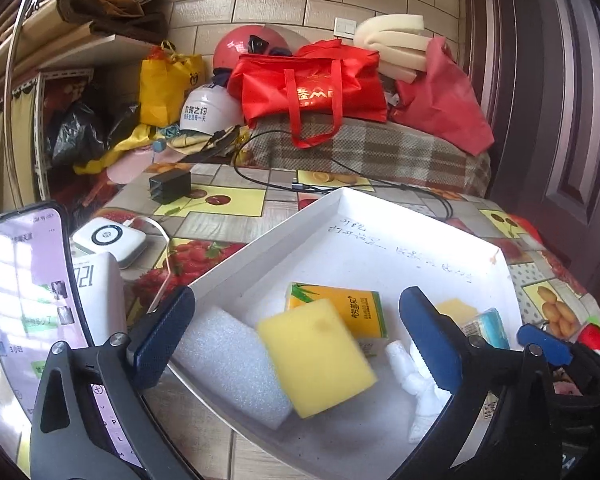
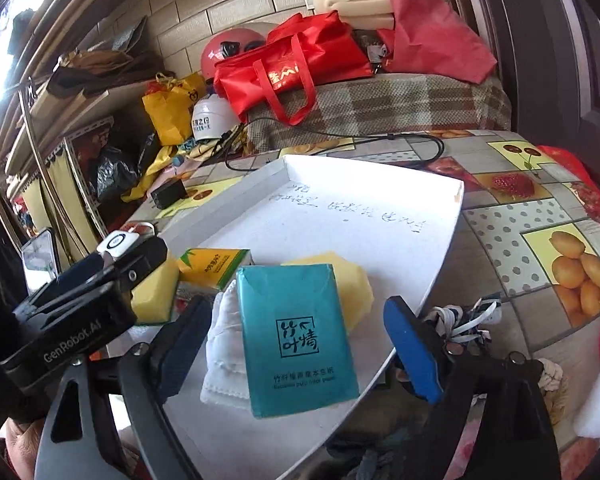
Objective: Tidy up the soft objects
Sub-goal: 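Open right tool to drop the blue pack while left tool drops the sponge into box, then move both tools back toward the pink plush and remaining items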
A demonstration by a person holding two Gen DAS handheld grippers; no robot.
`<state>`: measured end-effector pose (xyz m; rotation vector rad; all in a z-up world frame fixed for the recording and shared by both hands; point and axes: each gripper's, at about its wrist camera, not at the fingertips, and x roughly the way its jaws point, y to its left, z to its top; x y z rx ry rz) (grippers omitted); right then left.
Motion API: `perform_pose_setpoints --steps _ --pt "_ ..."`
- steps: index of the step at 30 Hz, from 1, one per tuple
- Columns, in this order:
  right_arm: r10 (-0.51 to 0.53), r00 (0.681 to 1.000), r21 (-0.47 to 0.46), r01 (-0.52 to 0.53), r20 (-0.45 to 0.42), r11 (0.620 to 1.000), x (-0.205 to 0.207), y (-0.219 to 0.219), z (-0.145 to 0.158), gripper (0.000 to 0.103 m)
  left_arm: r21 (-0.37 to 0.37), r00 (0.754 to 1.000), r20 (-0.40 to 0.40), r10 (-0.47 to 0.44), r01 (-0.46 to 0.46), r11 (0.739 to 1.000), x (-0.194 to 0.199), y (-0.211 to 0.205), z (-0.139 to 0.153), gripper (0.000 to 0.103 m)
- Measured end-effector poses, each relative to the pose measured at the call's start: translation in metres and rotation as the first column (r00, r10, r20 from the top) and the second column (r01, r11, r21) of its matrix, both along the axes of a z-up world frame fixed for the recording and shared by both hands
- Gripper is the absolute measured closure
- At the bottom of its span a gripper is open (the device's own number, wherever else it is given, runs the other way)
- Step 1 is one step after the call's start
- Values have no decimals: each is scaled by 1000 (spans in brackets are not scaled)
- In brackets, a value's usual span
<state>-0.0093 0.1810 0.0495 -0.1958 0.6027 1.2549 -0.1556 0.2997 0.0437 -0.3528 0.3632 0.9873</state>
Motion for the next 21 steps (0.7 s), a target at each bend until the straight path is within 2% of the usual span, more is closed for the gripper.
perform_pose_setpoints --steps 9,12,15,16,21 --pt "-9 997 61 4 80 998 -12 -11 9 13 44 1000 8 3 -3 999 -2 -8 3 0" --pt "0 996 68 -6 91 998 -15 -18 10 13 100 1000 6 -14 13 995 0 -18 6 0" --pt "10 991 74 -20 134 997 -22 -34 11 13 202 999 6 -53 51 978 2 -38 11 0" --pt "14 988 76 -26 151 997 -24 -39 11 13 210 998 0 -66 65 976 3 -41 12 0" --pt "41 964 79 -64 263 995 -35 -76 14 13 172 994 24 -108 103 980 -2 -43 12 0"
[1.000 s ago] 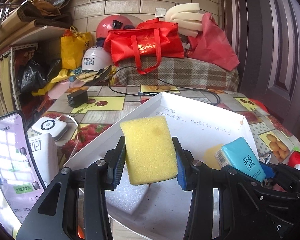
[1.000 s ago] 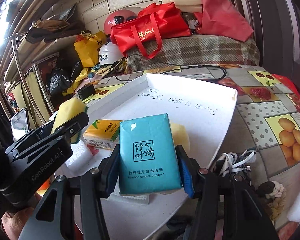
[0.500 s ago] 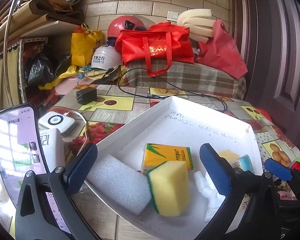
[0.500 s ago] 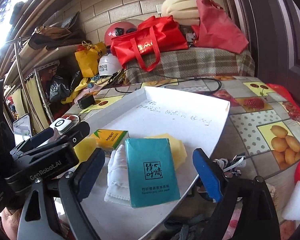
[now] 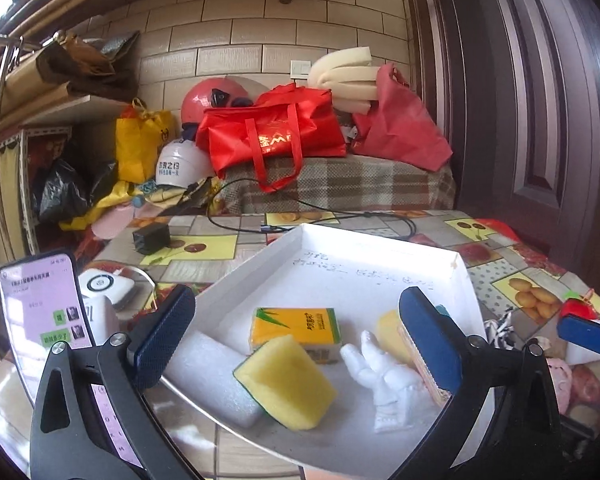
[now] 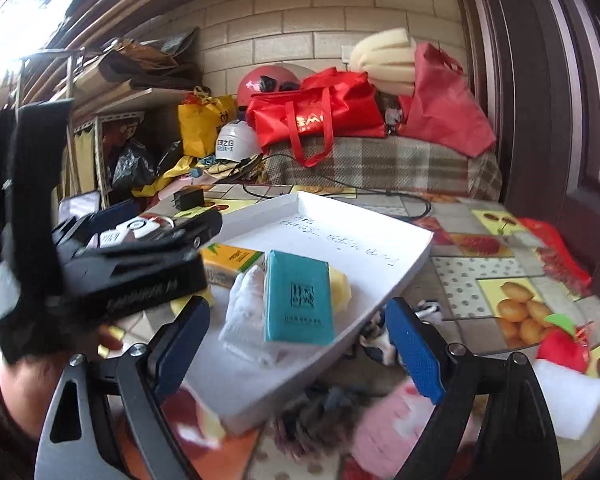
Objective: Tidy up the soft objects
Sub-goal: 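Move both tools back toward the pink plush and remaining items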
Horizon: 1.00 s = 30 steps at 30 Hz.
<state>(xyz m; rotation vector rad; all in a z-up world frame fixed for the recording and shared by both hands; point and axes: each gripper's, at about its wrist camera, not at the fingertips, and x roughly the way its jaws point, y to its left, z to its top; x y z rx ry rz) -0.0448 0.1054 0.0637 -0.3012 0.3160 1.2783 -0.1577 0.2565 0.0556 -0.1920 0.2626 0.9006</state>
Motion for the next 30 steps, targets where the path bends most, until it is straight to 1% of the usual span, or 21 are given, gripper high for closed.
perform_pose_setpoints --steps 2,4,7,9,11,12,13,15,17,18,20,21,23,25,26,27,28,30 --pt "-18 1000 9 18 2 1000 7 -18 1 13 -3 1000 0 -17 17 1000 -1 -7 1 0" --pt "-56 998 16 56 -24 998 22 -36 1 13 12 998 -8 -58 58 998 -2 -19 2 0" --pt "-126 990 21 128 -70 992 49 -61 1 13 32 988 -24 -150 151 988 0 -40 2 0" --pt "-150 983 3 152 -106 988 65 -74 0 13 26 976 -22 -219 219 975 -1 -52 3 0" --pt "-155 977 -25 153 -147 988 81 -85 -3 13 4 949 -35 -315 315 949 1 -66 2 0" --pt "-135 976 -52 128 -168 990 88 -88 -6 13 -15 928 -54 -369 368 930 5 -73 1 0" --pt "-118 978 -74 107 -172 992 89 -89 -8 13 -28 913 -71 -402 401 916 8 -79 0 0" --pt "-71 984 -120 51 -166 991 87 -86 -12 13 -31 879 -117 -462 462 887 16 -94 -1 0" --pt "-13 989 -152 -9 -145 988 78 -80 -15 13 -10 853 -153 -499 503 864 21 -107 -1 0" --pt "19 992 -186 -42 -124 982 70 -72 -18 13 -1 841 -171 -513 520 854 23 -112 -1 0" --pt "53 995 -237 -72 -85 969 59 -56 -23 14 -6 827 -184 -531 539 842 26 -117 -2 0" --pt "53 996 -258 -69 -69 964 56 -47 -25 14 -10 827 -185 -532 539 842 27 -117 -2 0" --pt "28 998 -295 -40 -48 955 56 -32 -30 14 -16 837 -176 -519 525 851 25 -115 -1 0" --pt "13 999 -351 -27 -42 936 59 -15 -37 15 -31 838 -157 -522 524 851 23 -112 -2 0" --pt "19 999 -372 -36 -50 928 59 -9 -40 19 -37 838 -153 -523 524 851 22 -110 -1 0" --pt "28 998 -393 -48 -57 918 59 -5 -43 34 -41 837 -151 -526 526 850 22 -109 -2 0" --pt "32 998 -406 -52 -56 912 58 -4 -45 34 -41 835 -153 -528 529 848 22 -110 -2 0" --pt "42 997 -381 -61 -57 923 57 -11 -41 36 -36 824 -163 -542 544 838 22 -114 -2 0"
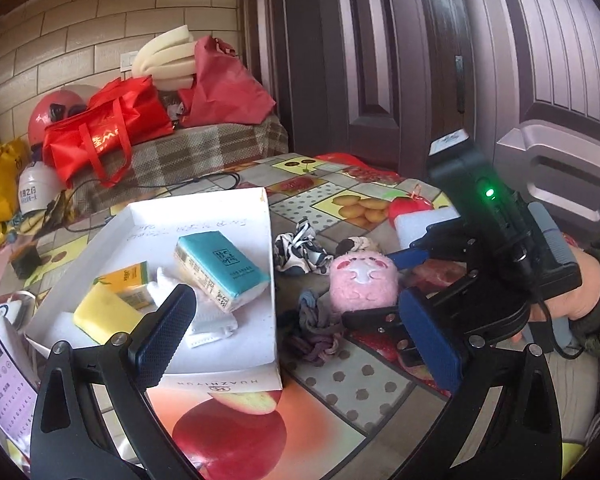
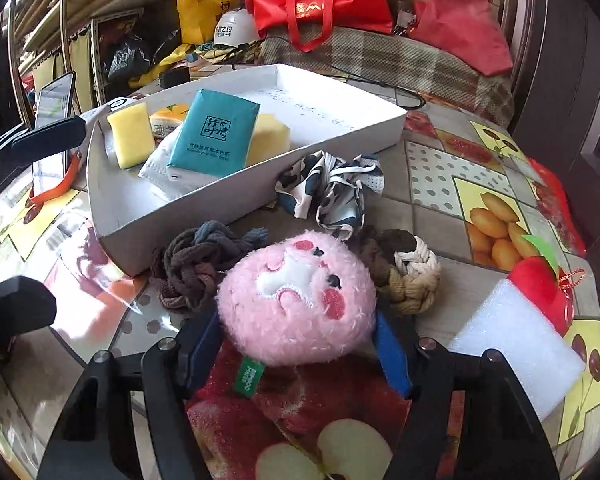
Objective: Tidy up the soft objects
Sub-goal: 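Move both tools back toward the pink plush and remaining items, then grasp the pink plush with right tool while left tool grasps the braided rope toy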
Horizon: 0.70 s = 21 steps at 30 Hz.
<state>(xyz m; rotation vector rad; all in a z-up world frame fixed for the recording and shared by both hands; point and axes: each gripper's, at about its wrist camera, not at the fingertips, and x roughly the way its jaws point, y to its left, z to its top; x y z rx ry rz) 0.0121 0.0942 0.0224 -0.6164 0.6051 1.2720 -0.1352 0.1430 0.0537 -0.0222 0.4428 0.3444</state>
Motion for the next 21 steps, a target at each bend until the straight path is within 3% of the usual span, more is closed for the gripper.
perform_pose_setpoints --steps 4,10,13,16,21 --pt "-17 999 6 17 -34 1000 5 -28 1 36 21 997 -44 -60 61 998 10 -7 -2 1" --pt "-169 974 46 177 -151 983 50 -74 5 36 -15 974 -136 -181 180 984 44 -28 -9 1" --pt "-190 958 62 207 -213 976 61 -82 5 36 -14 971 -179 -160 161 987 67 -29 -13 1" --pt "-181 961 60 197 -210 978 59 -81 6 36 -29 967 -231 -110 106 994 87 -22 -18 1" --pt "-179 959 61 197 -221 979 61 -81 6 36 -98 937 -333 -103 74 992 107 -11 -32 1"
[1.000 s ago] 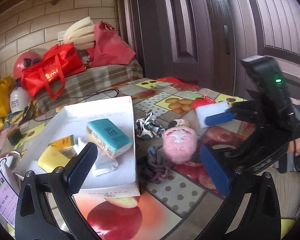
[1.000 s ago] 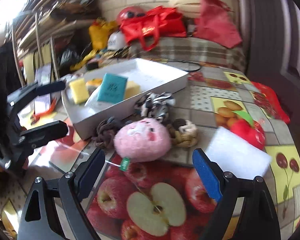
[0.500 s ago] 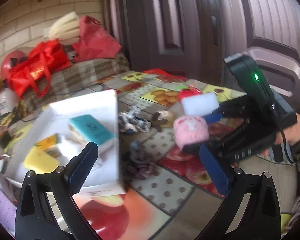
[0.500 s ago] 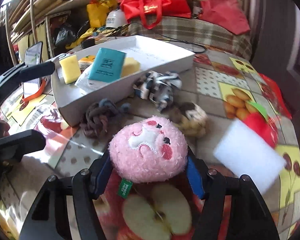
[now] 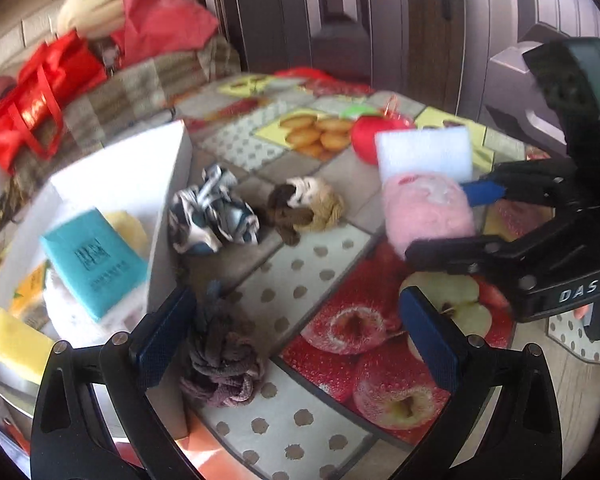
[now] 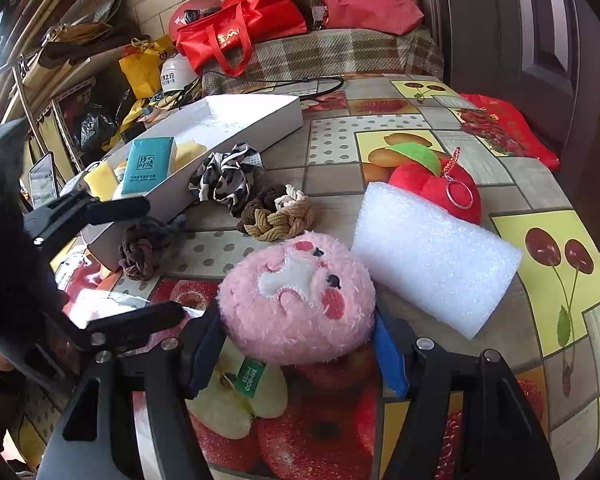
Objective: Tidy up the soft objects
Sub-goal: 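Grasp the pink plush with right tool while left tool grasps the braided rope toy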
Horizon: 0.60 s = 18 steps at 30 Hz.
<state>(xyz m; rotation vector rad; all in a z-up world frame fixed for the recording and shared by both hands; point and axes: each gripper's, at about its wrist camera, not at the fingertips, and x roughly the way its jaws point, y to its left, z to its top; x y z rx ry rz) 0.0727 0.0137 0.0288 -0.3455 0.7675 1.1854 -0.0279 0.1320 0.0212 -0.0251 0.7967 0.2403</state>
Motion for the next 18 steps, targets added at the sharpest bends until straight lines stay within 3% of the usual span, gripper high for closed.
perform_pose_setpoints --steps 1,4,6,9,13,18 --pt "-2 1000 2 2 -6 1000 1 0 -1 36 -63 1000 -21 -11 9 998 1 3 -4 1" --pt "-6 1000 8 6 -21 1000 6 1 -1 36 -110 998 -29 -55 52 993 -4 -7 -7 1" --pt "-7 1000 11 7 -23 1000 7 1 -1 36 -85 996 -44 -84 80 993 -12 -24 -8 1" --pt "-4 1000 13 4 -26 1000 7 1 -1 36 -130 991 13 -131 131 983 -35 -42 -1 1" --pt "-2 1000 15 2 -28 1000 7 0 -1 36 -42 992 95 -82 87 995 -60 -45 12 1" --pt "1 1000 10 -1 -21 1000 5 2 -1 36 -79 996 23 -89 90 993 -54 -41 4 1"
